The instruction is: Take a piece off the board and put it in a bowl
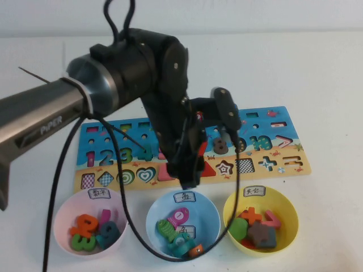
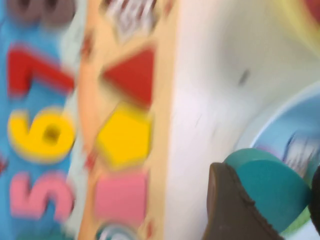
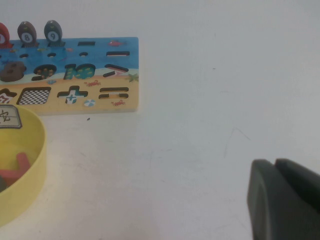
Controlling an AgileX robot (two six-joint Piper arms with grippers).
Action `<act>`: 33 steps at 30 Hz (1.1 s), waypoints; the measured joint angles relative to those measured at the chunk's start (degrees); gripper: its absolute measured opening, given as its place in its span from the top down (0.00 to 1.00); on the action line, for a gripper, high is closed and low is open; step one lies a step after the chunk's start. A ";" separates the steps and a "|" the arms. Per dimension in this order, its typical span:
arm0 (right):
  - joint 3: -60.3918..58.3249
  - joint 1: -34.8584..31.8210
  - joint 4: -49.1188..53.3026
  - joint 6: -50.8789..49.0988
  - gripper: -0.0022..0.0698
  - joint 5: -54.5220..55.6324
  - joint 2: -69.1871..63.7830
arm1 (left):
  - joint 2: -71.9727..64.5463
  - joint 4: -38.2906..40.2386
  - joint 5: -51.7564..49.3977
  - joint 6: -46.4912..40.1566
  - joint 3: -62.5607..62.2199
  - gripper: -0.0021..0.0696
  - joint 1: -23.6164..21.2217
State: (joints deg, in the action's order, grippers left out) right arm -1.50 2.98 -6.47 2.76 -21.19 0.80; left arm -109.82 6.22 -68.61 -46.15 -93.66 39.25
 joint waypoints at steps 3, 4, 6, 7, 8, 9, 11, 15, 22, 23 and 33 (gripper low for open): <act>0.00 0.00 0.00 0.00 0.99 0.00 0.00 | 0.00 0.84 2.73 3.30 -0.72 0.58 3.60; 0.00 0.00 0.00 0.00 0.99 0.00 0.00 | 0.00 1.55 3.57 3.95 -1.02 0.58 4.49; 0.00 0.00 0.00 0.00 0.99 0.00 0.00 | 0.00 3.45 5.79 4.98 -1.86 0.58 6.58; 0.00 0.00 0.00 0.00 0.99 0.00 0.00 | 0.00 4.40 6.60 5.33 -2.03 0.58 7.52; 0.00 0.00 0.00 0.00 0.99 0.00 0.00 | 0.00 5.52 7.77 5.49 -2.12 0.58 8.39; 0.00 0.00 0.00 0.00 0.99 0.00 0.00 | 0.00 6.62 8.79 5.61 -2.17 0.58 9.20; 0.00 0.00 0.00 0.00 0.99 0.00 0.00 | -0.34 8.04 10.27 6.74 -2.26 0.58 10.34; 0.00 0.00 0.00 0.00 0.99 0.00 0.00 | -2.57 9.37 11.44 10.75 -2.43 0.58 11.02; 0.00 0.00 0.00 0.00 0.99 0.00 0.00 | -7.02 9.25 11.62 14.68 -2.43 0.58 11.06; 0.00 0.00 0.00 0.00 0.99 0.00 0.00 | -7.31 9.25 11.50 14.95 -2.43 0.58 11.16; 0.00 0.00 0.00 0.00 0.99 0.00 0.00 | -8.86 6.95 9.80 15.75 -2.43 0.58 11.43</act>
State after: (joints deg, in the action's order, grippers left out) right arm -1.50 2.98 -6.47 2.76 -21.19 0.80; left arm -118.68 13.17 -58.81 -30.40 -96.09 50.67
